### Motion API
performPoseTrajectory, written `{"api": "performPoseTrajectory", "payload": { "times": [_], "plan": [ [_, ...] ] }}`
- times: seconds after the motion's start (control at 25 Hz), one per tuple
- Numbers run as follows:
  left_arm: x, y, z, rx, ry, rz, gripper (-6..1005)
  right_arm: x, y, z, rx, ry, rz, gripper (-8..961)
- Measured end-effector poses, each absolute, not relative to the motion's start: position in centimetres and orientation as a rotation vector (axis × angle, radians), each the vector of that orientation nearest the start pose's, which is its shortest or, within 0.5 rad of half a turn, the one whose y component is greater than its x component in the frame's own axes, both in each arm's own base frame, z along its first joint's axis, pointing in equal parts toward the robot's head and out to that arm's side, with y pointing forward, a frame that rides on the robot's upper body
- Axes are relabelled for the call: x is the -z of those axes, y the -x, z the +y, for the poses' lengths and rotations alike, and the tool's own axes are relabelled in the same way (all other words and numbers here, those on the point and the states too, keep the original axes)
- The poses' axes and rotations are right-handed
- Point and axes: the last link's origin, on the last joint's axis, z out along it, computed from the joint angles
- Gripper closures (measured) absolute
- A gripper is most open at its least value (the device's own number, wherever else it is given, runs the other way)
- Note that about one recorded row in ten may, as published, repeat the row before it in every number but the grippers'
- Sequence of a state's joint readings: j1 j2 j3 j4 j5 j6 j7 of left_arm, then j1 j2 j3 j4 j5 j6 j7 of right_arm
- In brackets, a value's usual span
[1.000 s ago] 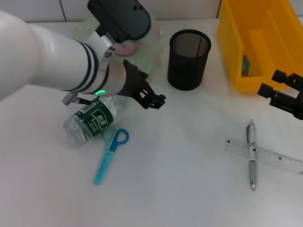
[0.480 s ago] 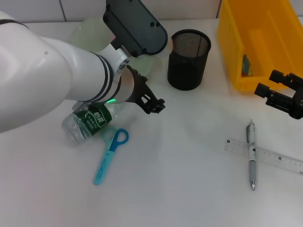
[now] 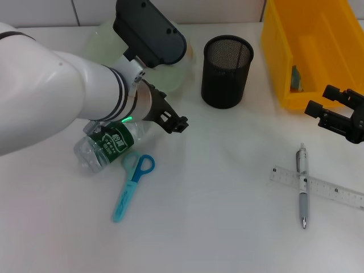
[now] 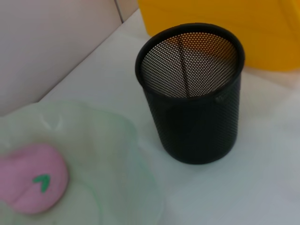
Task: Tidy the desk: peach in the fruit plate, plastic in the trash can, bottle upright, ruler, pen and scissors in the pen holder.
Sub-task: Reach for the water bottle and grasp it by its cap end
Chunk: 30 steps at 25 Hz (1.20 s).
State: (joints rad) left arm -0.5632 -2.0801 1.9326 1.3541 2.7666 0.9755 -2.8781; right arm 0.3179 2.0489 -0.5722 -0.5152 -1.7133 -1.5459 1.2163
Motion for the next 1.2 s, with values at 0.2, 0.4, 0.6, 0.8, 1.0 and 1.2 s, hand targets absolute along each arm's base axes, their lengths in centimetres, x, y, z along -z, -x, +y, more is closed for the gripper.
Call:
{"api": "performPoseTrajectory", "payload": {
  "times": [0.2,0.4,0.6,0.8,1.0,1.2],
  "plan": [
    [8.4,14.3,36.1,-0.312,2.449,-0.510,321,-2.9,-32.7,28.4,-0.946,2.277,0.777,173],
    [8.2,14.9,36.6,-0.315,2.434,-0.533,321,-2.9,-32.8,28.4,-0.944,2.275,0.780,173],
    [8.1,15.7,37.1,-0.334,2.416,-0.564,321,-2.9,-32.9,28.4,-0.940,2.271,0.785,173],
    [8.1,16.1,37.3,-0.342,2.410,-0.574,321,-2.7,-32.9,28.4,-0.943,2.269,0.795,173],
    [8.1,16.0,37.3,-0.340,2.409,-0.573,321,-2.7,-32.9,28.4,-0.944,2.269,0.795,173],
    [8.3,16.0,37.2,-0.346,2.415,-0.568,321,-2.7,-32.9,28.4,-0.943,2.269,0.795,174]
  ]
}}
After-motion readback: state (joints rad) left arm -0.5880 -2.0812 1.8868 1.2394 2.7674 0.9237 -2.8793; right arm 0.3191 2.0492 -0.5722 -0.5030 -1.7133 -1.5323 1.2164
